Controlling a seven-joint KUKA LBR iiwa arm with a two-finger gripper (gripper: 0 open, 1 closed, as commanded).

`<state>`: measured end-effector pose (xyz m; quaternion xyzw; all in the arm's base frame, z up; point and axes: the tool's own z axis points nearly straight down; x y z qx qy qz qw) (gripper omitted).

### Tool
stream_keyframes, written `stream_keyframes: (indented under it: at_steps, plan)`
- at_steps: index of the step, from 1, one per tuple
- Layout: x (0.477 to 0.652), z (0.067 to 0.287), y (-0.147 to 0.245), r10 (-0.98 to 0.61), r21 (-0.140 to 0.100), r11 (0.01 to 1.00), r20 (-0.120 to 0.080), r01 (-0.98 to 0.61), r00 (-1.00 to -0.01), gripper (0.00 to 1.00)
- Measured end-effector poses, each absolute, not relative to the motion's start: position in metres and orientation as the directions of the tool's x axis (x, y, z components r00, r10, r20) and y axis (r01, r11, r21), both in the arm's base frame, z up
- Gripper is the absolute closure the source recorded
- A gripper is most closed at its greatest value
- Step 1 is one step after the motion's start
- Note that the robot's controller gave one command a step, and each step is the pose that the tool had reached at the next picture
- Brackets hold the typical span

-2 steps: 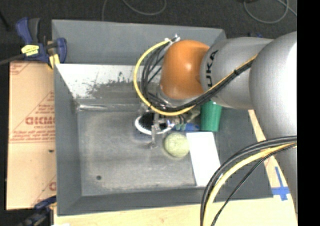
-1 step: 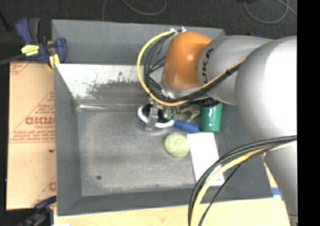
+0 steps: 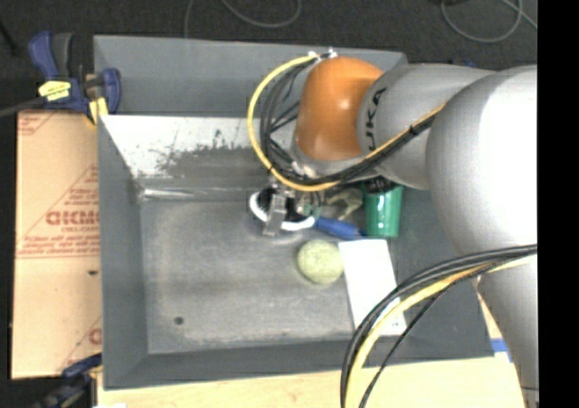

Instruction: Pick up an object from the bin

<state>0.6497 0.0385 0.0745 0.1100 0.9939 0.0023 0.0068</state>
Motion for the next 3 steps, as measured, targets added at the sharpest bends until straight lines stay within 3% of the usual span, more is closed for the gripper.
stream_keyframes:
  at_steps: [2,3]
  plan:
    - [0.649,0.081,0.038,0.218,0.004,0.976,-0.007,0.218,-0.976,1.0]
    - [0.648,0.101,0.038,0.217,0.002,0.976,-0.001,0.217,-0.976,1.0]
